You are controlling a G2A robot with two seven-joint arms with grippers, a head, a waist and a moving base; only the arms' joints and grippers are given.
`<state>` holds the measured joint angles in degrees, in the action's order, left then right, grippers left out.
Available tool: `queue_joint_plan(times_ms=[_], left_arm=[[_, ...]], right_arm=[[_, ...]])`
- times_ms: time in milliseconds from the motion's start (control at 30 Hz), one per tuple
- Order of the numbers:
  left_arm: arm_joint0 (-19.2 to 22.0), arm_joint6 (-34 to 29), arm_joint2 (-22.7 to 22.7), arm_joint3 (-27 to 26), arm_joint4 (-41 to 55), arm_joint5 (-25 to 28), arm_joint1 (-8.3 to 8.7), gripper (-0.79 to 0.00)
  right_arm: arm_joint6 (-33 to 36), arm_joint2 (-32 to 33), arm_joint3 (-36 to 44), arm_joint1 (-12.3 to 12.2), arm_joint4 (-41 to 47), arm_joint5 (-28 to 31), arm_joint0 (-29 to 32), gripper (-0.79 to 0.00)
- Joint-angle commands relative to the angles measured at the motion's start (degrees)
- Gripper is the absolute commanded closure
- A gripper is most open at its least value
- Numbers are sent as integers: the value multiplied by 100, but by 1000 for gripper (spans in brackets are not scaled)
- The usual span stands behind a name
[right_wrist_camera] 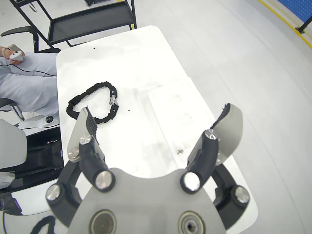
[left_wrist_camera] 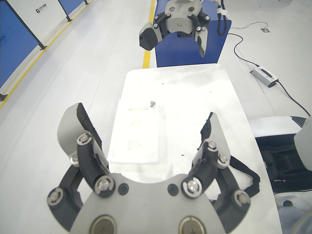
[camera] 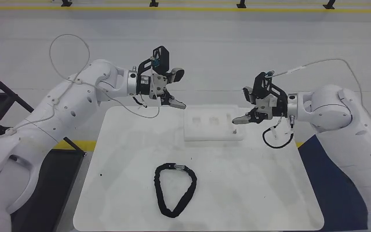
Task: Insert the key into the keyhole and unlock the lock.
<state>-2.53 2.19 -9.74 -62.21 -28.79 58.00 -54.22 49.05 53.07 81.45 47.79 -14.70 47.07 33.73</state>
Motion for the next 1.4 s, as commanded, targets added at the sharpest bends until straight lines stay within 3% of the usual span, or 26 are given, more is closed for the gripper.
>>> queue_joint_plan(times_ms=[0, 333, 600, 800, 1000, 1367], left_arm=[[0, 0, 0, 0, 1, 0, 0, -785], [0, 0, 0, 0, 1, 0, 0, -785], [0, 0, 0, 0, 1, 0, 0, -785], [0, 0, 0, 0, 1, 0, 0, -785], [0, 0, 0, 0, 1, 0, 0, -785], [0, 0, 0, 0, 1, 0, 0, -785]], right_arm=[[22, -113, -134, 32, 13, -69, 1, -785], [-136, -804, -1022, 337, -526, -916, -176, -785], [-55, -1367, -1875, 732, -757, -2625, -507, -785], [19, -1758, -2725, 1122, -567, -3328, -786, -785], [93, -2049, -3427, 1502, -330, -3699, -994, -785], [93, -2049, -3427, 1502, -330, -3699, -994, -785]])
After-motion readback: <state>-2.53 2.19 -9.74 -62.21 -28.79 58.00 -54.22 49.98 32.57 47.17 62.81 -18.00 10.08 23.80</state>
